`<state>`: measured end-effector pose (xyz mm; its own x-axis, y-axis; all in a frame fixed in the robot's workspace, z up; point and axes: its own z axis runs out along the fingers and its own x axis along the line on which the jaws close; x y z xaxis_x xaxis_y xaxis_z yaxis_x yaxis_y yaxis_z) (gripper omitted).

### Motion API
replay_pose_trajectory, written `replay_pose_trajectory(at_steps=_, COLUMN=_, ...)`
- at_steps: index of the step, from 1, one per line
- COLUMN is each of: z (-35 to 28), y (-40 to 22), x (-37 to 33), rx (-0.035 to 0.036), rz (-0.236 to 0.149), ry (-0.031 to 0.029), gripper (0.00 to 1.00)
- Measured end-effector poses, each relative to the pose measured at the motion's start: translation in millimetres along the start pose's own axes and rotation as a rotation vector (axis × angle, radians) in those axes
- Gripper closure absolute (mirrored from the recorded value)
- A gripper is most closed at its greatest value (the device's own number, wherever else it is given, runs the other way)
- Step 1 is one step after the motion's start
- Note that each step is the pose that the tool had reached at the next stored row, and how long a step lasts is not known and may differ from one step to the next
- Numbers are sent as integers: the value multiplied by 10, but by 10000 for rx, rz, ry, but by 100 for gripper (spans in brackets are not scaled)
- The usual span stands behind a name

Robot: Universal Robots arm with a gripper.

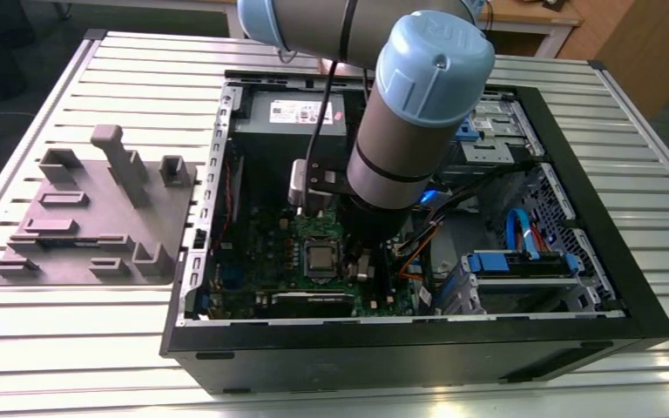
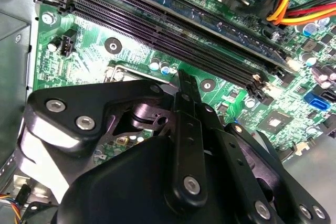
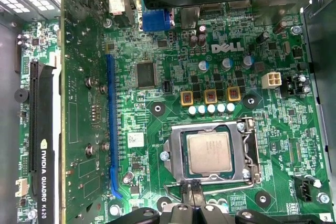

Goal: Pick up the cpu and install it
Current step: 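Install the first cpu locking lever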

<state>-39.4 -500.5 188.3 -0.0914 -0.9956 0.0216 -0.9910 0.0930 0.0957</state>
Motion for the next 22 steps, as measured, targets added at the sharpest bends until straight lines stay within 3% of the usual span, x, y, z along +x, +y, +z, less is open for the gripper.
replay_pose_trajectory(at_steps=12, z=7, y=-10, x=-1, rx=-1, rz=-7, ry=-20, gripper=90)
replay_pose_trajectory(at_steps=15, z=-36, y=-7, x=-2, rx=4, rz=-9, ry=-27, gripper=90)
replay_pose_trajectory(at_steps=22, z=-208, y=11, x=3, rx=-2, rz=-8, ry=-28, gripper=90)
